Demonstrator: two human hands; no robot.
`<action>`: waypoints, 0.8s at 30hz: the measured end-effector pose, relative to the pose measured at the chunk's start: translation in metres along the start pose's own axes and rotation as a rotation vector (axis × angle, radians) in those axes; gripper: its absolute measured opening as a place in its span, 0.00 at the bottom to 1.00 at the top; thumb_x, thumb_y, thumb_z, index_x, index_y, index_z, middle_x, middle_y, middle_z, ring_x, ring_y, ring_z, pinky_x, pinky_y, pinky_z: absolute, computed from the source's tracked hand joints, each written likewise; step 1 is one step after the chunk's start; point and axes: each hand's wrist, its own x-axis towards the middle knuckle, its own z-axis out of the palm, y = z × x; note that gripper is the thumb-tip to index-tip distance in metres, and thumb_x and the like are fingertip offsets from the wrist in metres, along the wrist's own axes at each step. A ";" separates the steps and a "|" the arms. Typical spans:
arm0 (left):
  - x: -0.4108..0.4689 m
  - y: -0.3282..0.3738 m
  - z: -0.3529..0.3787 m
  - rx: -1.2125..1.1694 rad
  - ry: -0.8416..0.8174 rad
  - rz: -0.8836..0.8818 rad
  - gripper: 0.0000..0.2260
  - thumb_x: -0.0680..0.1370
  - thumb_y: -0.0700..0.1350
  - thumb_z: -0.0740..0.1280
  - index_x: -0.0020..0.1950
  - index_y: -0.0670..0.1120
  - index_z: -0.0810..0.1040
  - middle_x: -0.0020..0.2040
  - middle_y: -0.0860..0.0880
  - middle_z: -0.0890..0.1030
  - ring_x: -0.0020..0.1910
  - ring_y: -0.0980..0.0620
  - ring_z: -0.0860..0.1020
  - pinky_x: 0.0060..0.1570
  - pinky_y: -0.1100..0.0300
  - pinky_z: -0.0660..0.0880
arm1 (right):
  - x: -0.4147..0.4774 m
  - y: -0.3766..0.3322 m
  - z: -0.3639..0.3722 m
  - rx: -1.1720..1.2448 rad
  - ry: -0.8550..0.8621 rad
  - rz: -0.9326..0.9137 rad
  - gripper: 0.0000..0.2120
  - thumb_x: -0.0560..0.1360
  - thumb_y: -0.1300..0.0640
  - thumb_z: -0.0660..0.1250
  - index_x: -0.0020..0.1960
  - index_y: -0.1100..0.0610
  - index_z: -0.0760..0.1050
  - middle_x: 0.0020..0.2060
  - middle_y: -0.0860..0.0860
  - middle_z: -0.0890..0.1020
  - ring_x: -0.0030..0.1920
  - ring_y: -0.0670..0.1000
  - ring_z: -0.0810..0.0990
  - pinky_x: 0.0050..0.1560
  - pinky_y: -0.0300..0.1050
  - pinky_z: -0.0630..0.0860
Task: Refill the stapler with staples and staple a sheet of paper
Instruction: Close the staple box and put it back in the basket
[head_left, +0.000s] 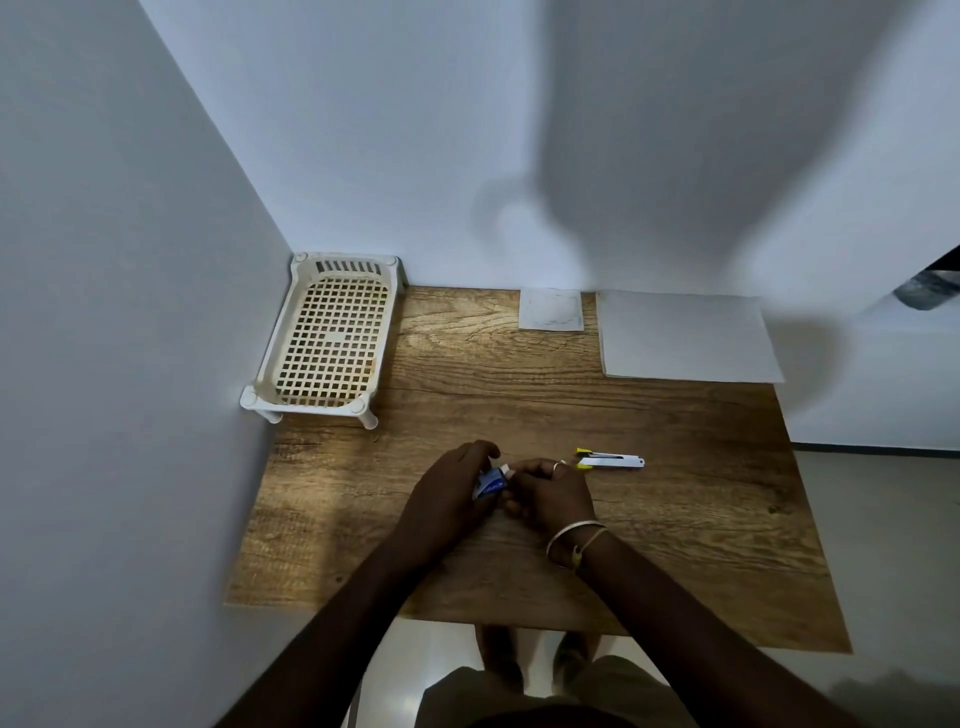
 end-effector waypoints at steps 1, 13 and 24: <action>0.000 0.001 0.001 0.000 0.000 -0.005 0.21 0.74 0.50 0.73 0.64 0.56 0.70 0.56 0.56 0.79 0.51 0.60 0.75 0.45 0.64 0.72 | 0.000 0.000 -0.001 0.007 0.002 0.004 0.02 0.74 0.65 0.72 0.44 0.61 0.83 0.35 0.56 0.86 0.34 0.51 0.85 0.34 0.43 0.80; 0.011 0.013 0.009 -0.010 0.022 0.000 0.22 0.76 0.52 0.72 0.66 0.56 0.69 0.55 0.56 0.79 0.50 0.60 0.74 0.46 0.65 0.70 | -0.003 -0.002 -0.017 -0.282 0.009 -0.184 0.07 0.74 0.64 0.71 0.49 0.56 0.86 0.40 0.54 0.87 0.41 0.51 0.85 0.44 0.49 0.82; 0.012 0.017 0.015 -0.013 0.001 0.003 0.23 0.76 0.47 0.71 0.69 0.54 0.69 0.58 0.53 0.79 0.54 0.58 0.74 0.49 0.63 0.70 | -0.007 -0.006 -0.030 -1.027 -0.033 -0.636 0.23 0.74 0.58 0.70 0.68 0.56 0.74 0.61 0.53 0.80 0.59 0.51 0.79 0.59 0.42 0.74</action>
